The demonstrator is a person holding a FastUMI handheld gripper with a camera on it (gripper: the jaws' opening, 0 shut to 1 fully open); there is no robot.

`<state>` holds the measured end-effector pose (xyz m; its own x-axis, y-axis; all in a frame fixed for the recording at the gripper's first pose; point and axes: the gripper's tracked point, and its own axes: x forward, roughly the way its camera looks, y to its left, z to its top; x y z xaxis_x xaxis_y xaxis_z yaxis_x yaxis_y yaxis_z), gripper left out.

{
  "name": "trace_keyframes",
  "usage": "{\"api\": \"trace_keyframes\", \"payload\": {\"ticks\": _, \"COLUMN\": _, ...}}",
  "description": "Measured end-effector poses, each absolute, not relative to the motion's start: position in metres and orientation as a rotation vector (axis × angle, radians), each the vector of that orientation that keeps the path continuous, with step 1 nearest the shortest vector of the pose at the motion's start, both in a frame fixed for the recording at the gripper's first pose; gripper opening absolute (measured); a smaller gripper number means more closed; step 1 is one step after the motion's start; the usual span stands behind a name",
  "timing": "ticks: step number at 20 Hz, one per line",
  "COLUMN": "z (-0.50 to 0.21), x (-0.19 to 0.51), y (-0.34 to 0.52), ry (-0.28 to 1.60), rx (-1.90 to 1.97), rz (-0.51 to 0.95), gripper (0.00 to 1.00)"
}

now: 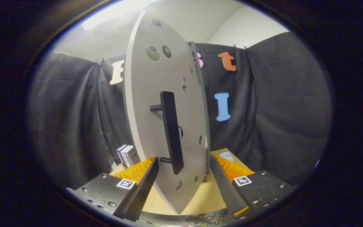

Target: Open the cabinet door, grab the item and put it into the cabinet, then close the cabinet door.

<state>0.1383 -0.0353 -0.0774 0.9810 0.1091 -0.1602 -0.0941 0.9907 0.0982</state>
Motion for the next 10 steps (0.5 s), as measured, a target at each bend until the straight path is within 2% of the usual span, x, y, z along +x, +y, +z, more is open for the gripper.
{"api": "trace_keyframes", "payload": {"ticks": 10, "z": -0.093, "x": 0.214, "y": 0.062, "ry": 0.172, "rx": 0.090, "rz": 0.241, "gripper": 1.00}}
